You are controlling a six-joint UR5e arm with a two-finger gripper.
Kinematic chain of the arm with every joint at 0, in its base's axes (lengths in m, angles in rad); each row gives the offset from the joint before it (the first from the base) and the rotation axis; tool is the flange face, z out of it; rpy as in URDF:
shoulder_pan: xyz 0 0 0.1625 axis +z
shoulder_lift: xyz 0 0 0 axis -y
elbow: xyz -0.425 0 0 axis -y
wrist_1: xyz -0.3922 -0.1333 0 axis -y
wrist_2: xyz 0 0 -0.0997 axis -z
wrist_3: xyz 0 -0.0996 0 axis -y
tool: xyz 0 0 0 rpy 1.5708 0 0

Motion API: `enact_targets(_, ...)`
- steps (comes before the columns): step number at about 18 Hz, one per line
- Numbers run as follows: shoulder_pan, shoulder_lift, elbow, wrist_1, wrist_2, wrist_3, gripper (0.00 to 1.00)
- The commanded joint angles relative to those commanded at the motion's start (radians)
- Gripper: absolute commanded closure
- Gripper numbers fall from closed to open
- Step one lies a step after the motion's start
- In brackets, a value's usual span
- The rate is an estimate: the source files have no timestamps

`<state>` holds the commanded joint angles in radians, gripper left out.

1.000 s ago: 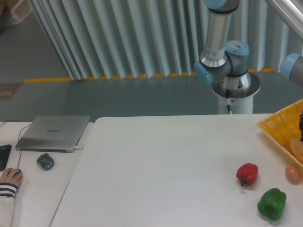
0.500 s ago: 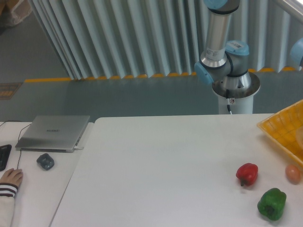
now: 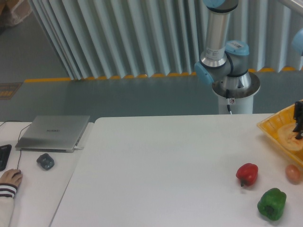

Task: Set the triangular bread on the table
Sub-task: 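Close the gripper on the triangular bread and lift it, then carry the bread out of the basket and lower it onto the table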

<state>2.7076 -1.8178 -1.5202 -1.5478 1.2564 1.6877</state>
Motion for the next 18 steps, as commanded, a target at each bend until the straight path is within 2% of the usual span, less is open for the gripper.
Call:
enact_targets(2,-0.038,0.000,0.003,0.005,-0.011,-0.115,0.79)
enact_targets(3,-0.070,-0.002,0.008,0.033,-0.008,-0.199,0.79)
enact_targets(5,-0.126,-0.003,-0.005,0.067,0.001,-0.273,0.79)
enact_targets(10,-0.229,-0.015,-0.046,0.092,0.006,-0.387,0.78)
enact_targets(13,-0.324,-0.041,-0.061,0.184,0.137,-0.465,0.78)
enact_targets(15,-0.370,-0.061,-0.066,0.196,0.204,-0.529,0.77)
enact_targets(18,-0.396,-0.057,-0.094,0.199,0.202,-0.528,0.77)
